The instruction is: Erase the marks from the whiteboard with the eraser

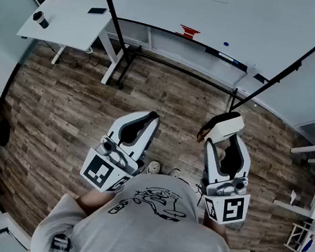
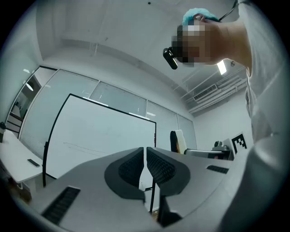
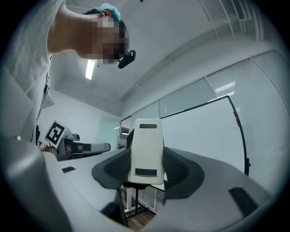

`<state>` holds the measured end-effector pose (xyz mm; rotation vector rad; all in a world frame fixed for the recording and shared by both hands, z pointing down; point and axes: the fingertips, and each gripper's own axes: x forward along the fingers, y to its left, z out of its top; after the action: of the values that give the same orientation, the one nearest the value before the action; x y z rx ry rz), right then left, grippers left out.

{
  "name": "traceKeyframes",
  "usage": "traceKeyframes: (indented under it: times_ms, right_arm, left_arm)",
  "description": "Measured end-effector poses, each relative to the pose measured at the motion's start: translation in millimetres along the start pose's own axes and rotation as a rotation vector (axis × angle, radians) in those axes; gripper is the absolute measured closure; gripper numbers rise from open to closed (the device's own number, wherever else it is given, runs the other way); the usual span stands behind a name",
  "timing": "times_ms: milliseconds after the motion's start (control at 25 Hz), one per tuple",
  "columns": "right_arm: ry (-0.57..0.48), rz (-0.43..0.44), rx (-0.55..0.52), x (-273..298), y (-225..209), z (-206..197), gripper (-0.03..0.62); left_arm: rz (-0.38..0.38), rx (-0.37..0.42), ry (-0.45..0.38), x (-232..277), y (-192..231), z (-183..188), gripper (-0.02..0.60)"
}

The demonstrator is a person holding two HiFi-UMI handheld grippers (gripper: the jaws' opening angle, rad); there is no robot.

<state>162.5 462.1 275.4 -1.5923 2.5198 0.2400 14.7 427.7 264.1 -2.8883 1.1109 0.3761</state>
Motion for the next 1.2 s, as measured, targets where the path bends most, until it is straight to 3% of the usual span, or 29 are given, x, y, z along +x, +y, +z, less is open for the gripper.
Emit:
traceKeyframes:
  times_ms: [240, 560, 920, 1200]
  right_arm:
    - [-0.031, -0.003, 0.055, 10, 9, -2, 0.365]
    - [-0.039, -0.026, 0.038, 23, 14, -5, 0.365]
    - [-0.023, -0.038, 0.053, 52, -11, -24, 0.367]
    - [-0.024, -0.045, 0.056, 92, -55, -36, 0.367]
  left_arm:
    - [0.006, -0.008, 0.012, -13, 18, -4, 0.546]
    - [0.002, -0.010, 0.027, -15, 35, -5, 0.546]
    - [0.000, -0.010, 0.043, 19, 57, -18, 0.546]
    - [-0.004, -0.004, 0.060, 72, 85, -31, 0.546]
